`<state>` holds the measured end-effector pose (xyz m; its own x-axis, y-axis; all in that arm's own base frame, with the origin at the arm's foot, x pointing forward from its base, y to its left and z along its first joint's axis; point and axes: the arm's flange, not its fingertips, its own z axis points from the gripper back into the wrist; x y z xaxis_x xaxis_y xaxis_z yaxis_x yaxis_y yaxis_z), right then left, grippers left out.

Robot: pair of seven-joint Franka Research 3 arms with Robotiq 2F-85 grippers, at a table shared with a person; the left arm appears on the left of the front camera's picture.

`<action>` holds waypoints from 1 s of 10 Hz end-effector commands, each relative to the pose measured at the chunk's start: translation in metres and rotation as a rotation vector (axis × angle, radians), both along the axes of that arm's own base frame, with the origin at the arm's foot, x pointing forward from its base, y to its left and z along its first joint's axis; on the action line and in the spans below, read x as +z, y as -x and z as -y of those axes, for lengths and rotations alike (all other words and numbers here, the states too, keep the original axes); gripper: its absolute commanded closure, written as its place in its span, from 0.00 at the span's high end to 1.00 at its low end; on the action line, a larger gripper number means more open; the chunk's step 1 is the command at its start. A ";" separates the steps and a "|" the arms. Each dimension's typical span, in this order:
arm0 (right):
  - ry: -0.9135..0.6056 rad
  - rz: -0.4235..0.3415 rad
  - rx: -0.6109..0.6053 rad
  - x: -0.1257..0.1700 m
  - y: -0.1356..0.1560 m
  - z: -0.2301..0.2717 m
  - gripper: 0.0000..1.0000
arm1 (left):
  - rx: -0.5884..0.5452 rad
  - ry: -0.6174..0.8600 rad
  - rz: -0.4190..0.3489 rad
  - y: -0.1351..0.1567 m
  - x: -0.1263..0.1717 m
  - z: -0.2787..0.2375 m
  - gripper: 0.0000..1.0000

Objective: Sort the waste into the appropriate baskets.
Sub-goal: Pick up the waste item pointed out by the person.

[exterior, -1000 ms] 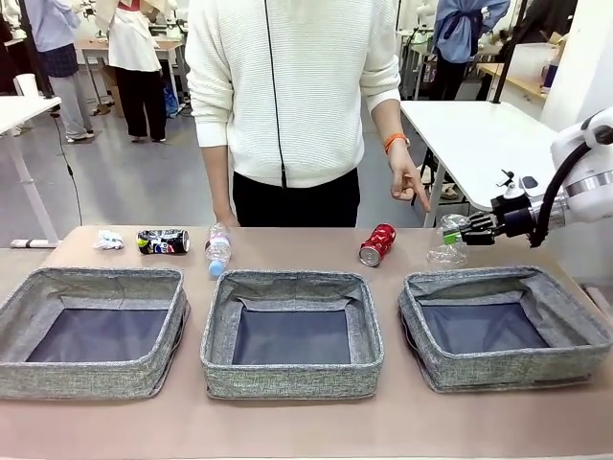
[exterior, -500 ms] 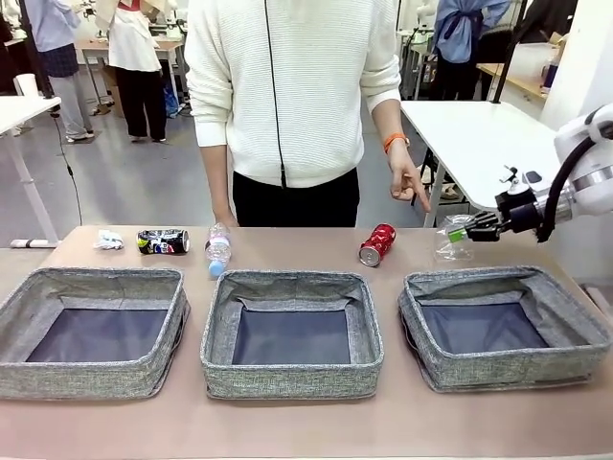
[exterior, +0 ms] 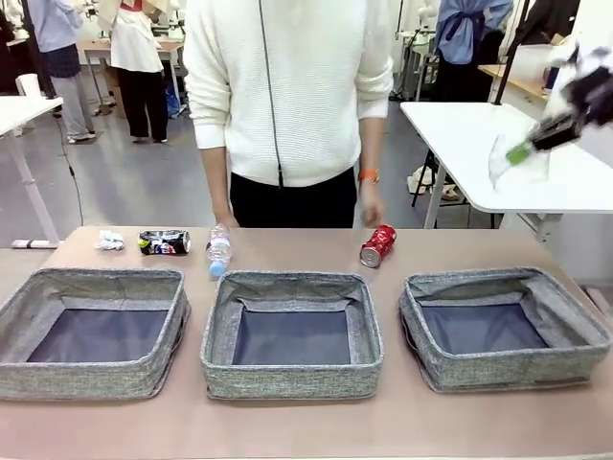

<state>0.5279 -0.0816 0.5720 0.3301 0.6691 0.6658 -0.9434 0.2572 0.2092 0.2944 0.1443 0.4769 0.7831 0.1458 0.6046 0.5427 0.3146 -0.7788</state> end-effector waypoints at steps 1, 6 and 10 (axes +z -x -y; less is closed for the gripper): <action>0.152 0.058 0.097 0.029 0.040 -0.047 0.00 | 0.000 0.018 0.024 -0.001 0.002 0.002 1.00; 0.143 0.069 0.098 0.064 0.052 -0.048 0.00 | 0.000 0.018 0.024 -0.001 0.002 0.002 1.00; 0.105 -0.100 0.063 0.093 0.052 -0.108 0.01 | 0.000 0.018 0.024 -0.001 0.002 0.002 1.00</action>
